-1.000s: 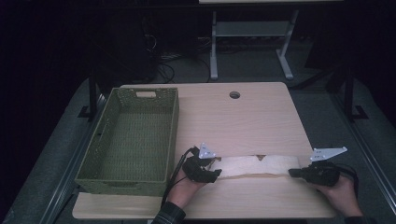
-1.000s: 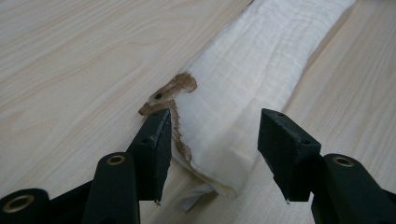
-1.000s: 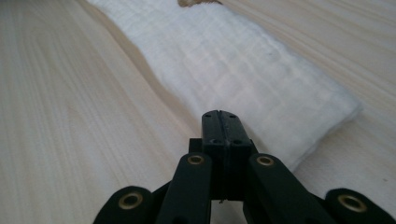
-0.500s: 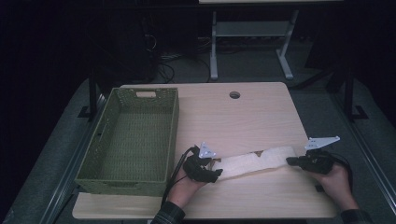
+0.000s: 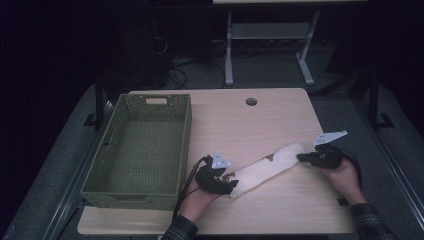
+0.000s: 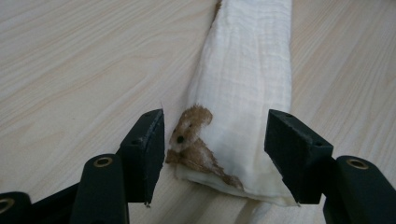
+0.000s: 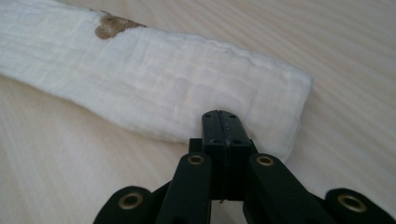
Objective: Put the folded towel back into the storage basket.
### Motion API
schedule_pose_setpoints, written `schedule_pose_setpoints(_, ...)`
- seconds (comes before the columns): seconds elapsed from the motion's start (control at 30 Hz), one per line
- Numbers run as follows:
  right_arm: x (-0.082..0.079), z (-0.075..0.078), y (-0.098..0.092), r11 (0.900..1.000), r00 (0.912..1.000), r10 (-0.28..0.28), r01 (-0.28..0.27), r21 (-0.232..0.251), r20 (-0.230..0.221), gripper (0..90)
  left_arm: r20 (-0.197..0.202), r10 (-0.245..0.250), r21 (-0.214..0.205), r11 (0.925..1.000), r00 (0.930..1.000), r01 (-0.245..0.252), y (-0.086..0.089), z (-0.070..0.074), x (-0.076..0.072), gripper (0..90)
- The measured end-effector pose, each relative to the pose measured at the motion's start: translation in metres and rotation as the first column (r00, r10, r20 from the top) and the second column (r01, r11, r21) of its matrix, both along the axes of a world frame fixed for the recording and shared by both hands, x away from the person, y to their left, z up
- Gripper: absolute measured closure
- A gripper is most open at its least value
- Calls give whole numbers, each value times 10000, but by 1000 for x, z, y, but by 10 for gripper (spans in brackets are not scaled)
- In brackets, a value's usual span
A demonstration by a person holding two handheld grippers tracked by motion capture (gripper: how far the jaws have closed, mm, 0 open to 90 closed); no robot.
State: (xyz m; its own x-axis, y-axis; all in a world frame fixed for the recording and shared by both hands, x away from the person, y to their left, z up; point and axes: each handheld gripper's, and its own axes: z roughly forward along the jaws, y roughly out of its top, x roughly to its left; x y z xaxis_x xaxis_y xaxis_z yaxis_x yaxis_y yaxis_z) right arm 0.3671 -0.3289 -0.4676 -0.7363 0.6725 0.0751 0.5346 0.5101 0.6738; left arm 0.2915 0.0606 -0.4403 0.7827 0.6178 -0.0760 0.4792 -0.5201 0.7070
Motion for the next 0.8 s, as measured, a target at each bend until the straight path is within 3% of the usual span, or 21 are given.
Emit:
schedule_pose_setpoints(0.27,29,-2,22,9999,9998,36,-38,103,211,898,-28,55,-88,9999,10000,-56,1,0,1,375)
schedule_pose_setpoints(0.4,42,-5,27,9992,9997,75,-84,381,227,898,5,65,-129,9999,10000,-65,3,2,1,375)
schedule_pose_setpoints(0.8,71,-6,58,9967,9990,439,-444,679,91,898,-33,120,-202,9997,9999,-121,3,0,2,376)
